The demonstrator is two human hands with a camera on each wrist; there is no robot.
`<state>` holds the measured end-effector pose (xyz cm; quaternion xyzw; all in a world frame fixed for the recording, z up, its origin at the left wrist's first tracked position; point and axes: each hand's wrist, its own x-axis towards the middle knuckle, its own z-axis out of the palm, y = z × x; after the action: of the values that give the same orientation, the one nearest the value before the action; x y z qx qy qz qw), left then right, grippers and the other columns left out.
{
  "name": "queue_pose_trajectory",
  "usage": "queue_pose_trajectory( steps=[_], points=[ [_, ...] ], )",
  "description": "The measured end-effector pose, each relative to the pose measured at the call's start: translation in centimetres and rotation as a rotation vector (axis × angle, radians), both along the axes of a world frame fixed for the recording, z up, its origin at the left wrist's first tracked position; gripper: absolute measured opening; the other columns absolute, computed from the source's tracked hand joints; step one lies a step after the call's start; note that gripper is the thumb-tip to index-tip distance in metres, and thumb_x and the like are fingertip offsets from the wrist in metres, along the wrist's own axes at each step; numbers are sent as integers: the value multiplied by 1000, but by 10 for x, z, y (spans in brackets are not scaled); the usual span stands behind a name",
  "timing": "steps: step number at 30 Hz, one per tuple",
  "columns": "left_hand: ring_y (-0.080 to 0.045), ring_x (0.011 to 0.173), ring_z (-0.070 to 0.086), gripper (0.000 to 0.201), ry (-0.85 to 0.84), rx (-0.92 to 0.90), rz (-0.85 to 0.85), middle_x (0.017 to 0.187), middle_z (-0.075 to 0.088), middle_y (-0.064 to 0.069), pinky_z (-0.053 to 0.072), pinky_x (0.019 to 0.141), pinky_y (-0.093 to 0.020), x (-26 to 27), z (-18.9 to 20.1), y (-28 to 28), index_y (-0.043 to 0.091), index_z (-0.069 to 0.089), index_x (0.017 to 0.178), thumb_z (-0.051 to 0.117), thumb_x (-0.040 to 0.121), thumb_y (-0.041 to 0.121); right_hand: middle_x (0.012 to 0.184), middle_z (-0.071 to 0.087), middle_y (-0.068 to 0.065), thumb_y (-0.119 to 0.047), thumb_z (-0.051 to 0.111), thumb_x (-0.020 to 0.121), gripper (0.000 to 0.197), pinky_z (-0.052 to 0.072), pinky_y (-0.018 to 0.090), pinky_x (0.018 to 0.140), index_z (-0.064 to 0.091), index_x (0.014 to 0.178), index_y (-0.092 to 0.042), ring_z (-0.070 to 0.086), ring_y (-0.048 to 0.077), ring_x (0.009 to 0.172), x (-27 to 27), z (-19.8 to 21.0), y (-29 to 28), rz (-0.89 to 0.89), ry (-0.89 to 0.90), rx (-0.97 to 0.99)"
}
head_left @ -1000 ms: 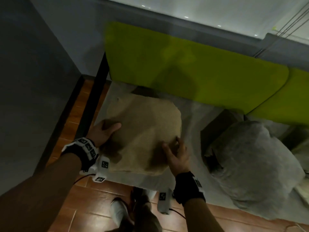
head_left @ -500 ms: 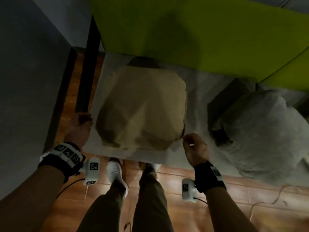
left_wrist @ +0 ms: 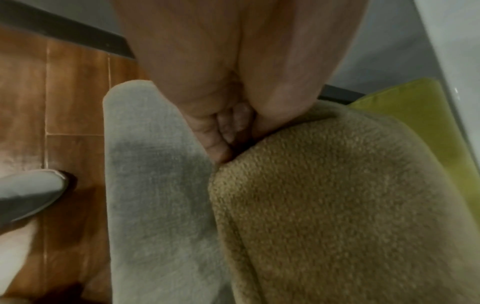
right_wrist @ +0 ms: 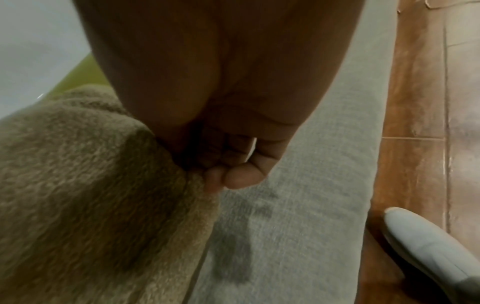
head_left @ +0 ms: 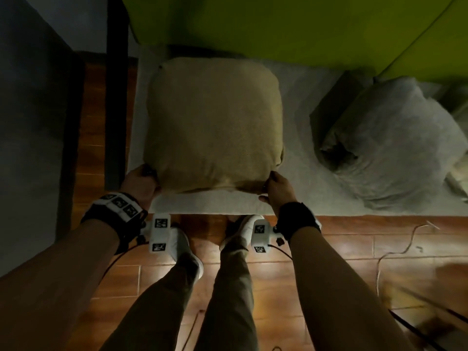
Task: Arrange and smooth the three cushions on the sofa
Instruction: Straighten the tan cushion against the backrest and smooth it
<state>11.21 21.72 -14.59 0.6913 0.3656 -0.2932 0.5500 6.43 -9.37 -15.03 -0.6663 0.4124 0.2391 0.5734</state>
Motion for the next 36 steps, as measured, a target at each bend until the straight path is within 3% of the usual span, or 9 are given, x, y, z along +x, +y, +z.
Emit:
queue_pose_trajectory(
  steps=[5, 7, 11, 13, 17, 21, 26, 30, 36],
  points=[
    [-19, 83, 59, 31, 77, 56, -73, 128, 59, -19, 55, 80, -34, 3, -3, -1, 0, 59, 123, 45, 97, -7, 103, 66, 7, -4, 42, 95, 52, 53, 34, 71, 53, 144, -21, 62, 22, 80, 6, -6, -1, 99, 76, -121],
    [-30, 97, 61, 17, 121, 58, -108, 123, 64, -20, 54, 86, -42, 7, -1, -4, 8, 64, 99, 51, 96, -4, 112, 64, 7, -2, 43, 94, 55, 51, 33, 72, 52, 143, -25, 60, 22, 83, 7, -7, -1, 76, 64, -84],
    [-26, 90, 57, 10, 162, 51, -191, 109, 62, -16, 49, 76, -39, 6, 4, -10, 9, 59, 90, 54, 98, 5, 116, 64, 10, -9, 47, 98, 35, 56, 40, 84, 60, 128, -20, 63, 25, 95, 12, -4, -7, 160, 26, -167],
    [-28, 99, 58, 8, 186, 48, -236, 109, 61, -16, 53, 82, -39, 5, 5, -12, 8, 59, 93, 53, 98, 4, 111, 64, 5, -17, 50, 99, 25, 57, 43, 89, 58, 118, -30, 65, 26, 101, 9, -3, -16, 253, -17, -218],
    [-29, 92, 66, 6, 176, 131, -281, 110, 67, -19, 61, 73, -36, 4, 2, -5, 4, 63, 97, 59, 94, 0, 100, 71, -2, -28, 57, 99, 15, 50, 26, 64, 62, 113, -32, 69, 17, 87, -21, 1, -54, 315, -63, -272],
    [-37, 106, 62, 23, 150, 135, -125, 119, 62, -17, 53, 90, -47, -2, 5, -1, 1, 59, 118, 47, 98, -3, 96, 70, 2, -40, 59, 97, 11, 59, 48, 81, 61, 91, -31, 68, 26, 91, -52, -7, -99, 385, 24, -369],
    [-36, 114, 59, 31, 51, 102, 162, 126, 60, -22, 51, 90, -50, -13, 16, 2, 1, 50, 131, 41, 102, 7, 111, 71, 9, -34, 62, 98, 17, 61, 42, 78, 63, 113, -27, 71, 25, 95, -43, -14, -95, 234, 17, -153],
    [-33, 113, 60, 32, -9, 41, 256, 124, 62, -19, 49, 100, -51, -25, 25, -4, 3, 55, 128, 46, 102, 20, 98, 74, 1, -39, 59, 101, 12, 55, 37, 81, 68, 101, -32, 67, 21, 92, -40, -8, -90, 256, -7, -59],
    [-25, 91, 62, 12, -14, 137, 323, 104, 60, -13, 50, 99, -45, -38, 35, 1, 7, 54, 112, 49, 101, 6, 97, 73, 11, -41, 52, 102, 25, 53, 38, 79, 71, 104, -25, 68, 32, 92, -52, -24, -112, 495, -89, -422]
  ],
)
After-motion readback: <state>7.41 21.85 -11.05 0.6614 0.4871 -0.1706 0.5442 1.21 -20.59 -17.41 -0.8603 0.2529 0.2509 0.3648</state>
